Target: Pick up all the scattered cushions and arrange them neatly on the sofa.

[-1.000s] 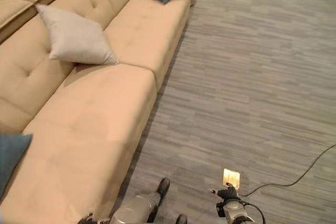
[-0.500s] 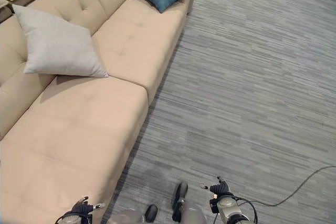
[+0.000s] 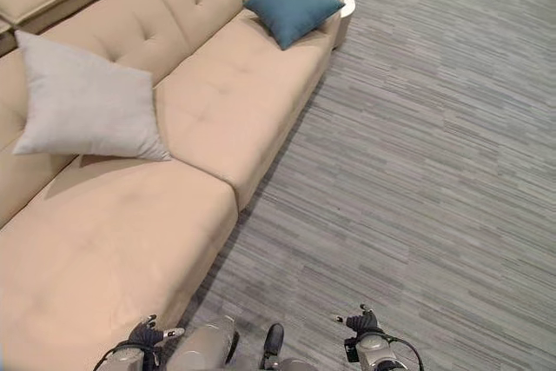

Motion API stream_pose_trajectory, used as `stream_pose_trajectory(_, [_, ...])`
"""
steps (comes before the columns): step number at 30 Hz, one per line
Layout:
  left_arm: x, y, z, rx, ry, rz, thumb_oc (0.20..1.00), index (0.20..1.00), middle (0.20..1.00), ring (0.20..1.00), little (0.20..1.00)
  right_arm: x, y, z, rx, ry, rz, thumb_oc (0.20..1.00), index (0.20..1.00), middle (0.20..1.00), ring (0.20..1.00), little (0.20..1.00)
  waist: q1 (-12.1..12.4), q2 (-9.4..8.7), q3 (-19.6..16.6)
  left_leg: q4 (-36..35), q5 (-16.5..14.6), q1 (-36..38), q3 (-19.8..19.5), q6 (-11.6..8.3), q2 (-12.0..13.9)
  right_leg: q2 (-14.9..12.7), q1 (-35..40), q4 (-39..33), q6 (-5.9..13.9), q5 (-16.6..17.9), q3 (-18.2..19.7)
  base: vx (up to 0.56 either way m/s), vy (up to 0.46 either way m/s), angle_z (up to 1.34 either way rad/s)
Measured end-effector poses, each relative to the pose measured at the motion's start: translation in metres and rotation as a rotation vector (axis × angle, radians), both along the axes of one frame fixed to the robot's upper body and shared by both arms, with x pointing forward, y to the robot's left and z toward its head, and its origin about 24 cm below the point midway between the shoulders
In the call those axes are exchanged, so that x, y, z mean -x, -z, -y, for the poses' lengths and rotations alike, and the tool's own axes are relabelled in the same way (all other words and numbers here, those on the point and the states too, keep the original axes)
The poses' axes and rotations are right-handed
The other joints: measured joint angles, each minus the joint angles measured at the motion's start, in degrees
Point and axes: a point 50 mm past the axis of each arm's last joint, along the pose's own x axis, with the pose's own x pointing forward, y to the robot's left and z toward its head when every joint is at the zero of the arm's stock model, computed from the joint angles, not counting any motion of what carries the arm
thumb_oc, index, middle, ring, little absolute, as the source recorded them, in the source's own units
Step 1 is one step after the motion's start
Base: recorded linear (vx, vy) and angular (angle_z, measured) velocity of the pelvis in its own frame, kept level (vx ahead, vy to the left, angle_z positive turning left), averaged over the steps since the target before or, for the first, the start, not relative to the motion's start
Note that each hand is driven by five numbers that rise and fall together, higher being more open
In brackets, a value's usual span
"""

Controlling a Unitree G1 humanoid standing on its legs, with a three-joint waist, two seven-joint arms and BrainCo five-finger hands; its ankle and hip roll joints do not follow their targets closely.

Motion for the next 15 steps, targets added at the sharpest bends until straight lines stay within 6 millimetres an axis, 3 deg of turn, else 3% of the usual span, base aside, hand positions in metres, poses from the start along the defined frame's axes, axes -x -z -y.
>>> stream_pose_trajectory(2, [-0.012,-0.005,0.002,0.004,0.012,0.044,1.0,1.0,1.0,1.0,1.0,0.011,0.0,0.013,0.031,0.029,-0.033,1.0,1.0,1.0,1.0,1.0,0.1,2.58,-0.2,-6.8,5.8,1.1,1.8,-0.81,0.9,1.4,1.6,0.0,1.04,-1.5,0.0,0.3,0.1,0.1])
stream_pose_trajectory(3, [-0.004,-0.003,-0.002,-0.004,0.004,0.024,1.0,1.0,1.0,1.0,1.0,0.014,0.001,0.014,0.032,0.04,-0.042,1.0,1.0,1.0,1.0,1.0,0.3,3.37,-0.4,-9.7,12.5,4.2,4.2,-0.1,1.9,1.6,3.5,0.0,2.59,-3.3,1.2,0.34,0.13,-0.34])
stream_pose_trajectory(5, [0.001,-0.002,-0.007,-0.016,-0.005,0.011,1.0,1.0,1.0,1.0,1.0,0.021,0.004,0.01,0.023,0.037,-0.064,1.0,1.0,1.0,1.0,1.0,1.0,2.11,-1.1,-10.9,11.7,6.8,5.5,2.01,0.5,-0.1,4.5,0.6,4.13,-5.2,2.7,0.25,0.102,-0.42])
stream_pose_trajectory(7, [0.004,-0.002,-0.01,-0.021,-0.009,0.003,1.0,1.0,1.0,1.0,1.0,0.025,0.005,0.009,0.022,0.018,-0.079,1.0,1.0,1.0,1.0,1.0,1.3,2.28,-1.2,-10.6,10.6,9.4,5.3,4.29,-0.3,-1.5,5.2,5.4,6.59,-7.0,2.3,0.17,0.126,-0.16])
stream_pose_trajectory(9, [0.001,-0.005,-0.018,-0.043,-0.006,0.011,1.0,1.0,1.0,1.0,1.0,0.032,0.008,0.005,0.014,0.002,-0.109,1.0,1.0,1.0,1.0,1.0,1.4,1.29,-2.0,-10.3,8.7,12.1,5.2,6.75,-0.7,-2.4,4.3,11.9,8.61,-8.6,1.4,0.19,0.194,0.0])
stream_pose_trajectory(12, [-0.005,-0.01,-0.025,-0.066,-0.001,0.023,1.0,1.0,1.0,1.0,1.0,0.029,0.009,-0.001,0.006,-0.038,-0.113,1.0,1.0,1.0,1.0,1.0,0.9,1.04,-2.0,-9.4,7.0,15.1,3.5,9.69,-0.2,-3.9,-5.4,35.9,11.87,-11.0,2.1,0.14,0.148,0.12])
stream_pose_trajectory(14, [-0.01,-0.012,-0.026,-0.078,0.02,0.033,1.0,1.0,1.0,1.0,1.0,0.027,0.01,-0.003,0.008,-0.062,-0.118,1.0,1.0,1.0,1.0,1.0,0.6,1.32,-1.3,-8.1,5.3,15.5,2.2,11.43,-0.7,-4.0,-10.5,44.2,12.09,-10.4,3.8,0.17,0.055,0.35])
stream_pose_trajectory(15, [-0.011,-0.012,-0.025,-0.079,0.021,0.033,1.0,1.0,1.0,1.0,1.0,0.027,0.01,-0.004,0.01,-0.072,-0.119,1.0,1.0,1.0,1.0,1.0,0.1,1.29,-0.8,-8.3,5.3,16.9,1.2,10.95,-0.7,-3.9,-12.0,44.8,11.59,-10.8,4.4,0.22,-0.066,0.64])
